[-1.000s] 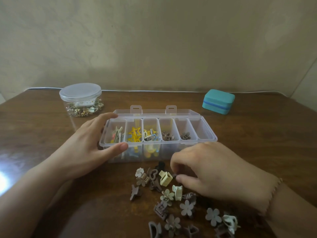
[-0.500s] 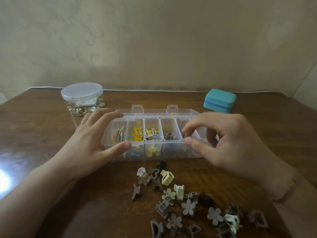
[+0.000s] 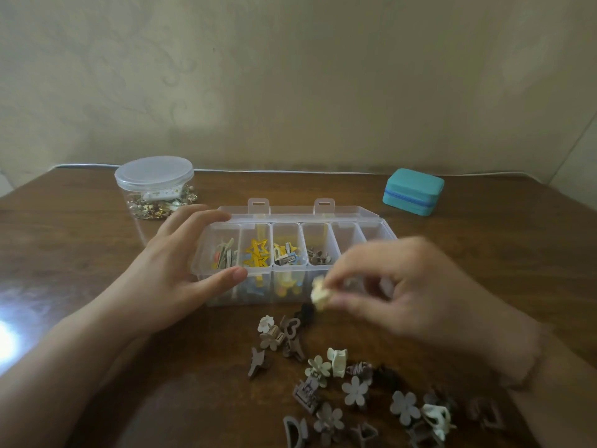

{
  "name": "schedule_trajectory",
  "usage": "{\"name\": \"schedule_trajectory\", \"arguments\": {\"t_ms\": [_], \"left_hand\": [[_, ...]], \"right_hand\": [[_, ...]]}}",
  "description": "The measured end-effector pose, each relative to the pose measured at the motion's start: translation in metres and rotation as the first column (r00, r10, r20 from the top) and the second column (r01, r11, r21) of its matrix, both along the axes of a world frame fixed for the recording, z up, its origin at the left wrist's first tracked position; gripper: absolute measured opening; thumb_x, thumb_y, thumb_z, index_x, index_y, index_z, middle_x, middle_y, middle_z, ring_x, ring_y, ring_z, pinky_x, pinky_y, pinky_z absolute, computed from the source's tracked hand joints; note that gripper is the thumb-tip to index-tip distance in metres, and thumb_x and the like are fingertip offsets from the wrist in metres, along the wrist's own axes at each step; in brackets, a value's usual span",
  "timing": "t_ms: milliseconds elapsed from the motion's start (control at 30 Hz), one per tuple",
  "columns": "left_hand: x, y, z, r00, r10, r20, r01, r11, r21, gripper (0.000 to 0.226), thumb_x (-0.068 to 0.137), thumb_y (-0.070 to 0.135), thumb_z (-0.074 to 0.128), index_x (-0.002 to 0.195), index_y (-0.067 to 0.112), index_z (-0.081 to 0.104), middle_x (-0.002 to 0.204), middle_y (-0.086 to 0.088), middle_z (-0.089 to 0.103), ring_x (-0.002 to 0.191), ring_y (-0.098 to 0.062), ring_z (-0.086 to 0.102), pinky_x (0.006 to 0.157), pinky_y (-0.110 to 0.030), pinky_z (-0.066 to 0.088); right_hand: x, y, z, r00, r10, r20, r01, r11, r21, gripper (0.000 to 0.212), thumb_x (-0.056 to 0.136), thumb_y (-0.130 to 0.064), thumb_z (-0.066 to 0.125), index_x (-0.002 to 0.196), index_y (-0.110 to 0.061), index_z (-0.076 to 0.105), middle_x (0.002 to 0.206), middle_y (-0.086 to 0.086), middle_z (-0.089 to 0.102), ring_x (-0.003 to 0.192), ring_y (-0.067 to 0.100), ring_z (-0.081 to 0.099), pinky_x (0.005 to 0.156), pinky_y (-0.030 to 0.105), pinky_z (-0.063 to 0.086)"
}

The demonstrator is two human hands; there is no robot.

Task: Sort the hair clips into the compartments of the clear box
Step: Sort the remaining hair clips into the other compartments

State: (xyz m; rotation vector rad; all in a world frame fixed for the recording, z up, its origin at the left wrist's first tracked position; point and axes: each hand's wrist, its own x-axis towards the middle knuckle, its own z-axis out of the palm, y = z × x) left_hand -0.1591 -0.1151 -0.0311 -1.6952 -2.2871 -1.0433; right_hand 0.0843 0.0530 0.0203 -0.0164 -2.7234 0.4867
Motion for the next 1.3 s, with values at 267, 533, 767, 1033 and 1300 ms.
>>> {"name": "schedule_trajectory", "arguments": {"t_ms": [267,533,767,1033,1300], "left_hand": [[0.000,0.000,0.001,1.000,0.002,-0.020,-0.001,1.000,0.023,0.076,0.070,0.076,0.055,0.131,0.031,0.048,0.130,0.016,0.044,0.121,-0.002,0.043,0.098,-0.029,0.035],[0.001,0.000,0.001,1.000,0.002,-0.018,-0.002,1.000,0.022,0.075,0.070,0.076,0.055,0.130,0.031,0.049,0.128,0.016,0.044,0.120,-0.003,0.043,0.097,-0.027,0.035],[0.001,0.000,0.002,1.000,0.000,-0.010,0.001,1.000,0.021,0.076,0.069,0.077,0.055,0.129,0.031,0.049,0.129,0.016,0.044,0.120,-0.003,0.043,0.097,-0.027,0.035],[0.000,0.000,0.000,1.000,-0.002,0.000,0.002,1.000,0.019,0.076,0.068,0.077,0.055,0.129,0.032,0.049,0.129,0.016,0.044,0.120,-0.002,0.042,0.097,-0.026,0.034],[-0.001,0.000,0.000,1.000,0.001,-0.004,-0.001,1.000,0.019,0.076,0.070,0.075,0.056,0.129,0.029,0.050,0.129,0.014,0.044,0.121,-0.005,0.044,0.099,-0.028,0.036]], "right_hand": [[-0.001,0.024,-0.009,0.860,-0.427,-0.279,0.391,0.903,-0.178,0.015,0.081,-0.030,0.074,0.095,-0.024,0.070,0.087,-0.017,0.068,0.067,-0.018,0.054,0.055,0.004,0.038],[0.007,-0.002,0.010,0.953,-0.015,0.302,0.004,0.999,0.038,0.018,0.085,-0.040,0.066,0.102,-0.040,0.065,0.086,-0.023,0.066,0.078,-0.010,0.059,0.063,0.010,0.046],[0.001,-0.008,0.001,0.899,0.036,0.437,-0.101,0.987,0.126,0.022,0.088,-0.051,0.059,0.107,-0.041,0.065,0.102,-0.025,0.065,0.099,-0.006,0.056,0.083,0.024,0.051],[0.001,0.016,0.003,0.898,-0.287,-0.335,0.181,0.933,-0.312,0.009,0.083,-0.029,0.070,0.091,-0.026,0.072,0.075,-0.019,0.068,0.060,0.009,0.059,0.053,0.013,0.044],[0.004,0.020,0.004,0.870,-0.335,-0.362,0.258,0.935,-0.243,0.003,0.083,-0.025,0.070,0.085,-0.024,0.071,0.077,-0.017,0.068,0.071,0.002,0.063,0.059,0.012,0.048]]}}
